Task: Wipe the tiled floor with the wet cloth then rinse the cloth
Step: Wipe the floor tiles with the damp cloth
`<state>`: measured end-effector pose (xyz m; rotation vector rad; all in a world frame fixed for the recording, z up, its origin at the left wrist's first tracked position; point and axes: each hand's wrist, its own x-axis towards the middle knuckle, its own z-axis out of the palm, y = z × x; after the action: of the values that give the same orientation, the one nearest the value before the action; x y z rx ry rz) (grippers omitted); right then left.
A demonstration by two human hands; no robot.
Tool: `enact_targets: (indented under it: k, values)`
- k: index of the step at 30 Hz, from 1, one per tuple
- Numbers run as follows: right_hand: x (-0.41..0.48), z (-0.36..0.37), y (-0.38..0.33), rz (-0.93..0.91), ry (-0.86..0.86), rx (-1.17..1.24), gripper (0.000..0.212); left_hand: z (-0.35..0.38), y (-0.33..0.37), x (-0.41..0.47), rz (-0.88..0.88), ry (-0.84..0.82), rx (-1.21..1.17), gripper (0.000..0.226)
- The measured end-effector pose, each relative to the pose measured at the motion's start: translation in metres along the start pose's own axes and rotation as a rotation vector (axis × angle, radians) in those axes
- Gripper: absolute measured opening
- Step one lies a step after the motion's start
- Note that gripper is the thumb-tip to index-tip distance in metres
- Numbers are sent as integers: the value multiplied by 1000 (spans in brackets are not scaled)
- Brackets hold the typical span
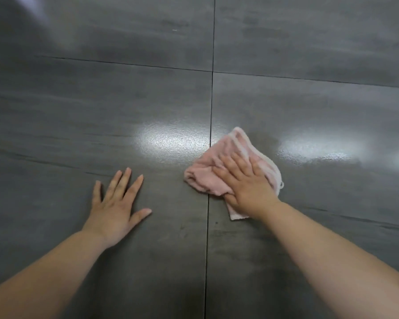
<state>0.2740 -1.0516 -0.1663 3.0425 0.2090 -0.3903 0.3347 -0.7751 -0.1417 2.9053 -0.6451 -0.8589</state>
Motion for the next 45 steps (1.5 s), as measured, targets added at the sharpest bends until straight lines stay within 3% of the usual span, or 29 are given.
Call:
enact_targets:
  k: [2, 4, 6, 10, 12, 14, 16, 18, 20, 25, 29, 34, 39, 42, 45]
  values:
    - [-18, 0, 21, 237, -27, 139, 83, 11, -8, 4, 61, 101, 14, 104]
    - [-46, 11, 18, 282, 78, 123, 77, 14, -13, 7, 65, 53, 38, 91]
    - [-76, 24, -15, 168, 58, 81, 63, 18, -14, 9, 58, 39, 59, 79]
    - [-70, 21, -70, -335, 66, 93, 57, 22, -15, 8, 95, 133, 63, 74]
    - [-39, 21, -58, -392, 106, 52, 57, 24, -15, 9, 96, 174, 62, 75]
    - [-9, 12, -27, -248, 68, 48, 63, 25, -16, 10, 107, 175, 74, 75]
    - [5, 6, 11, 13, 42, 24, 75, 24, -17, 10, 109, 156, 95, 73]
    - [0, 1, 44, 272, -29, 162, 83, 23, -19, 10, 101, 159, 113, 72]
    - [-17, 0, 55, 358, -34, 253, 79, 24, -21, 11, 110, 164, 113, 70]
    - [-46, 18, -31, -83, 118, 139, 45, 27, -22, 12, 117, 162, 134, 70]
    - [-1, 7, -53, -313, 118, 46, 55, 26, -20, 11, 104, 175, 146, 70]
    - [6, -13, 20, 114, -53, 105, 55, 23, -18, 9, 56, 156, 138, 69]
    - [-25, -32, 33, 392, 85, 388, 30, 24, -16, 8, 85, 278, 112, 58]
    - [-51, -53, 24, 635, -43, 758, 35, -11, 8, -14, -69, 199, -116, 46]
    - [-89, -98, 17, 876, -17, 1031, 32, -63, 41, -50, -165, 132, -216, 28]
